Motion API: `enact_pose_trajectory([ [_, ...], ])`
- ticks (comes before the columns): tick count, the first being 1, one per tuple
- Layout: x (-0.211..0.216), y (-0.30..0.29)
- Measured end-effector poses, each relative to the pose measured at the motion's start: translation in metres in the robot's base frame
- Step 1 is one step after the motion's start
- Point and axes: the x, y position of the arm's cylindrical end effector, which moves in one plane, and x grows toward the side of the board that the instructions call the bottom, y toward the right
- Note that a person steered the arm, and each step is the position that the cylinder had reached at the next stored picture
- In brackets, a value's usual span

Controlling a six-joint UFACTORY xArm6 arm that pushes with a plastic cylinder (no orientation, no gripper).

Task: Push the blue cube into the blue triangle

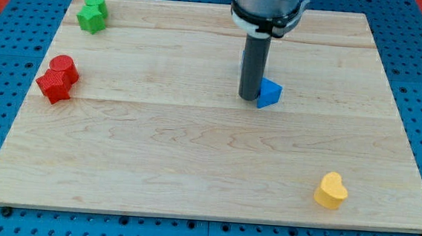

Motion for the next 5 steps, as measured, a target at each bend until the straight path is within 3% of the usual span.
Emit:
enact_pose_trajectory([
  [2,-0.007,0.094],
  [4,-0.016,-0.072],
  [5,-0.058,-0.077],
])
